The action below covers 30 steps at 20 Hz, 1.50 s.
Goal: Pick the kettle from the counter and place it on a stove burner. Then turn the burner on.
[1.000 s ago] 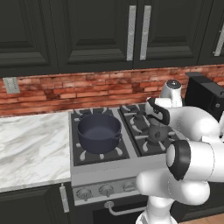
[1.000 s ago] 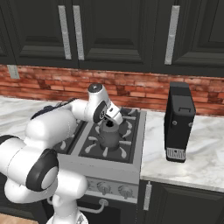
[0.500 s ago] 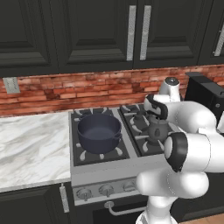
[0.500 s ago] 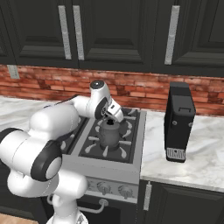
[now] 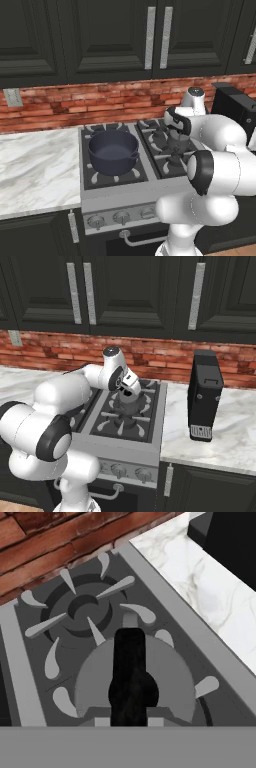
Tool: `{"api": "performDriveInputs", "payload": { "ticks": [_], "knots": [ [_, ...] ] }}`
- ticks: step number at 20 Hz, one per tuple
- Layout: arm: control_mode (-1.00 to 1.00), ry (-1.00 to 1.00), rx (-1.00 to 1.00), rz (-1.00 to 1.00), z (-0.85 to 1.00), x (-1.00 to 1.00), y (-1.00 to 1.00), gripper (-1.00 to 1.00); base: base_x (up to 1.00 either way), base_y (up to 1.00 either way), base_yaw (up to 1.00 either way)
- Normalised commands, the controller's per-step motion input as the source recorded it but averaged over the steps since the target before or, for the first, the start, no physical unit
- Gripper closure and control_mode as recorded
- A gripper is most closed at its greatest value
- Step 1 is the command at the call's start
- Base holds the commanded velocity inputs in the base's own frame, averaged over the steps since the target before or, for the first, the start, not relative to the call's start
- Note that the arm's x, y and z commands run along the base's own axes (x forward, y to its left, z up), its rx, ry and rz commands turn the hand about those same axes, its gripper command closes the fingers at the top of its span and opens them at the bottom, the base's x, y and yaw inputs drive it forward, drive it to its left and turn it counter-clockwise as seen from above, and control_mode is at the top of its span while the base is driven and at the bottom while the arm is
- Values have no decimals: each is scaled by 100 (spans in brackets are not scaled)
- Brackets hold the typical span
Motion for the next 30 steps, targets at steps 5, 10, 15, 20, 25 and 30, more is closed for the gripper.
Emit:
{"api": "performDriveInputs", "payload": {
  "ticks": [5,10,15,20,25,30],
  "knots": [
    [-100,-1,0,0,0,-2,0,-100,0,0,0],
    [-100,0,0,0,0,0,0,-100,0,0,0],
    [-100,0,0,0,0,0,0,-100,0,0,0],
    [-100,0,0,0,1,0,0,-100,0,0,0],
    [-100,0,3,0,52,0,0,-100,0,0,0],
    [-100,-3,3,0,52,-61,-9,-100,0,0,0]
  ]
}}
